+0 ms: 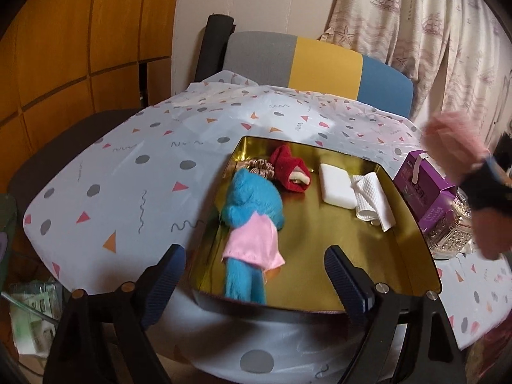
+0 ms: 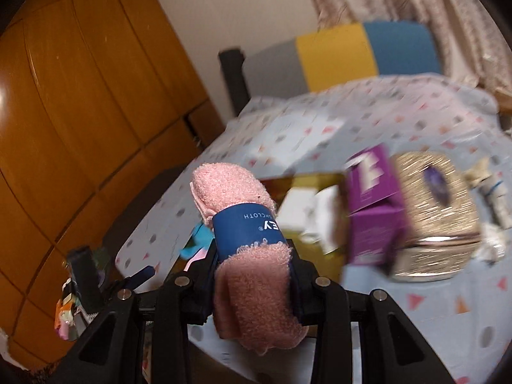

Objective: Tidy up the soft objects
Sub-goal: 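Lower the pink rolled towel into the gold tray beside the doll, open right tool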

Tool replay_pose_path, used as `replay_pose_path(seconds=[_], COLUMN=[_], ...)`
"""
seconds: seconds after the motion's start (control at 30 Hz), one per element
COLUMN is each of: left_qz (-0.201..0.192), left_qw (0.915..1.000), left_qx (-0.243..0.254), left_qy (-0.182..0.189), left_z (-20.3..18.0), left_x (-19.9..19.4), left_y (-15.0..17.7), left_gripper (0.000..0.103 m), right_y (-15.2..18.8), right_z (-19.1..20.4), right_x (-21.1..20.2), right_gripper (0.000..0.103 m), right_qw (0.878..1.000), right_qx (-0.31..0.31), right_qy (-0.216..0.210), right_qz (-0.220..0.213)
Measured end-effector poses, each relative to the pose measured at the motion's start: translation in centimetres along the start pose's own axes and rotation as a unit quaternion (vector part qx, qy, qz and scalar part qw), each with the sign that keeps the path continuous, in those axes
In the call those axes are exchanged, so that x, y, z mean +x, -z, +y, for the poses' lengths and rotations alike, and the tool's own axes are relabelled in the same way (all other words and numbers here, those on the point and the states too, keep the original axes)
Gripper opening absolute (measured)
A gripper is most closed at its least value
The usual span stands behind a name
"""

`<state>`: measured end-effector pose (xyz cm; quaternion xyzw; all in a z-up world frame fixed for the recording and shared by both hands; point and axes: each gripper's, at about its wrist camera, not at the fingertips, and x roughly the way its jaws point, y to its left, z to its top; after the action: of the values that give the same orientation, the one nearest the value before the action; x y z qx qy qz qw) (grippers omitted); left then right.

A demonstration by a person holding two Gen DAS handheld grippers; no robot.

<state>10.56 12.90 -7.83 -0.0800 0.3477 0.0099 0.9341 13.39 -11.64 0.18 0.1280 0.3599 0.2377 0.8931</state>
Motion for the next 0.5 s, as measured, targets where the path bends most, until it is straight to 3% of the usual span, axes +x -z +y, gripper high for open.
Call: replay_pose_path(seconds=[0.1, 0.17, 0.5], left_qz=[0.01, 0.009, 0.021], left_qw=[0.9999, 0.9999, 0.9989], left_qx=[-0.008, -0.012, -0.042], left_qy=[0.0, -0.002, -0.006], left_z=[0.5, 0.9, 2.8], left_x=[0.0, -0.1, 0.2], left_y=[0.5, 0.8, 1.3], left_gripper=[0.089, 0.089, 0.089], right_y=[0.0, 0.1, 0.3], right_z=[0.9, 1.6, 0.6], right_x=[3.3, 5.5, 13.5], right_gripper=[0.037, 0.037, 0.037], right_qw=[1.0, 0.999, 0.992], right_qx=[-0.005, -0.017, 0.029], right_qy=[-0.005, 0.016, 0.049], right_qz=[0.027, 0.045, 0.115])
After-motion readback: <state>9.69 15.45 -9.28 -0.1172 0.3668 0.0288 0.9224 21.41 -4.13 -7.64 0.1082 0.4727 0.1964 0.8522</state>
